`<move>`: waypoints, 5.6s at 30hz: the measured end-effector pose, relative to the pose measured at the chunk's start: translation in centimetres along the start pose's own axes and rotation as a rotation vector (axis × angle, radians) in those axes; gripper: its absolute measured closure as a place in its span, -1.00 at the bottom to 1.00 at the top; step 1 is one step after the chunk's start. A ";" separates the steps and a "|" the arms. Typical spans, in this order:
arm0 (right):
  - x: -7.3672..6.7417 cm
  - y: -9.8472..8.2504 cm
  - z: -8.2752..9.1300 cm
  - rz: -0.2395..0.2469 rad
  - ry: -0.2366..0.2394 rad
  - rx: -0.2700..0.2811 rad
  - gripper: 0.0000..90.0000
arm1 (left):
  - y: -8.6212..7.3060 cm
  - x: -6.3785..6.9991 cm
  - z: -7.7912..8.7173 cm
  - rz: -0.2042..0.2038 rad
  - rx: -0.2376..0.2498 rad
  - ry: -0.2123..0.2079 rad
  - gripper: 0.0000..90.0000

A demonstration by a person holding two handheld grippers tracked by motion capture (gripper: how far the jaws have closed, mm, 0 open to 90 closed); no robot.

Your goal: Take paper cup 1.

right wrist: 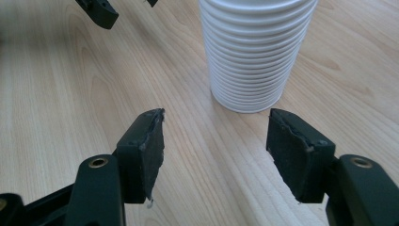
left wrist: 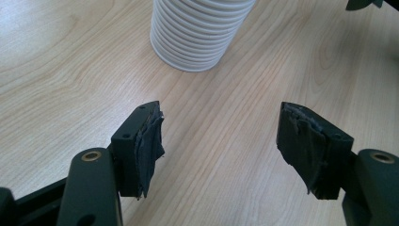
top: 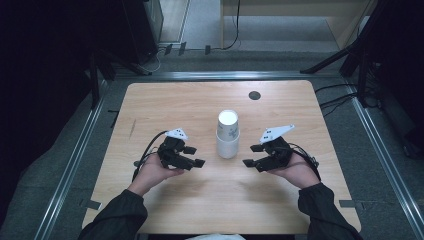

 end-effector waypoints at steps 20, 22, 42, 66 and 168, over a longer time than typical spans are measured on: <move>1.5 4.3 2.7 0.075 0.007 -0.105 -0.33 | 0.2 0.6 0.1 -0.033 0.004 -0.019 -0.33; 1.6 4.9 2.8 0.101 0.004 -0.122 -0.35 | 0.2 0.5 0.2 -0.035 0.004 -0.019 -0.33; 1.7 10.3 1.4 0.159 0.042 -0.161 -0.44 | 0.2 0.4 0.5 -0.047 0.007 -0.020 -0.33; 1.5 13.2 -0.5 0.200 0.055 -0.205 -0.25 | 0.2 0.6 0.5 -0.054 0.009 -0.034 -0.33; -6.7 5.8 -1.0 0.152 0.247 -0.055 -0.20 | 1.9 6.5 -0.6 -0.219 0.100 -0.245 -0.53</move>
Point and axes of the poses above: each handheld gripper's, and its own axes: z roughly backward along the jaws, y roughly out of its top, x roughly to its right, the point moved 9 cm from there along -z, roughly forward along the jaws, and after that the axes turned 2 degrees about y, right-handed, at the moved point
